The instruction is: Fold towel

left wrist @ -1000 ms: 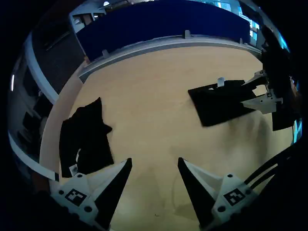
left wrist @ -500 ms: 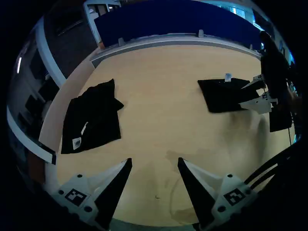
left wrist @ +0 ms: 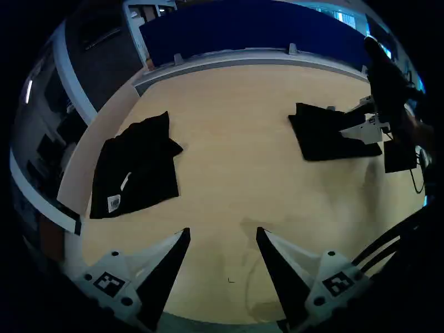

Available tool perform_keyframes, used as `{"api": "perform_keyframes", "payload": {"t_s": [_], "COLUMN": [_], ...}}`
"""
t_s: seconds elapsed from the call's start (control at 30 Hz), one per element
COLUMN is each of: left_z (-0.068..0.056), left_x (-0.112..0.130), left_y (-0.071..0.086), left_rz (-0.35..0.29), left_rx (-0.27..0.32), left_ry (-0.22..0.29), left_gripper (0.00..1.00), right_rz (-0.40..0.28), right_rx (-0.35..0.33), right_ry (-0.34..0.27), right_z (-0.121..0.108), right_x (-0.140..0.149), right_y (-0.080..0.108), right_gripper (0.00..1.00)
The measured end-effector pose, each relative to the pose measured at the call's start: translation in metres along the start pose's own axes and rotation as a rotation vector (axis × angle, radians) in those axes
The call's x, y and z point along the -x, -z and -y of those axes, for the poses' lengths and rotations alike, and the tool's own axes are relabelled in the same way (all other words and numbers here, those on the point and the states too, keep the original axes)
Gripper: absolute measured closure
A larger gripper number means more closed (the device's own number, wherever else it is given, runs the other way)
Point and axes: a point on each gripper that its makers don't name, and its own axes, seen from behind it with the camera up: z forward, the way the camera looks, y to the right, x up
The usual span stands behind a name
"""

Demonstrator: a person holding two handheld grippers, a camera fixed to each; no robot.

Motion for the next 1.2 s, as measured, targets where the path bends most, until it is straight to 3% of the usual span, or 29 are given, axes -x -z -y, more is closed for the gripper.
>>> {"api": "perform_keyframes", "payload": {"t_s": [0.4,0.7,0.97,1.2], "left_z": [0.002,-0.001,-0.008,-0.012], "left_x": [0.0,0.0,-0.003,-0.005], "left_y": [0.008,0.01,0.013,0.017], "left_rz": [-0.002,-0.001,-0.002,-0.006], "left_rx": [-0.003,-0.002,0.008,0.012], "left_ry": [0.006,-0.008,-0.02,-0.033], "left_gripper": [0.12,0.12,0.12,0.12], "right_rz": [-0.008,0.019,0.044,0.074], "right_rx": [0.003,0.032,0.076,0.112], "right_ry": [-0.008,-0.031,-0.063,-0.081], "right_z": [0.001,-0.006,-0.023,-0.038], "right_x": [0.008,0.057,0.107,0.146], "right_y": [0.013,0.048,0.088,0.112], "right_gripper": [0.0,0.0,0.0,0.0]}}
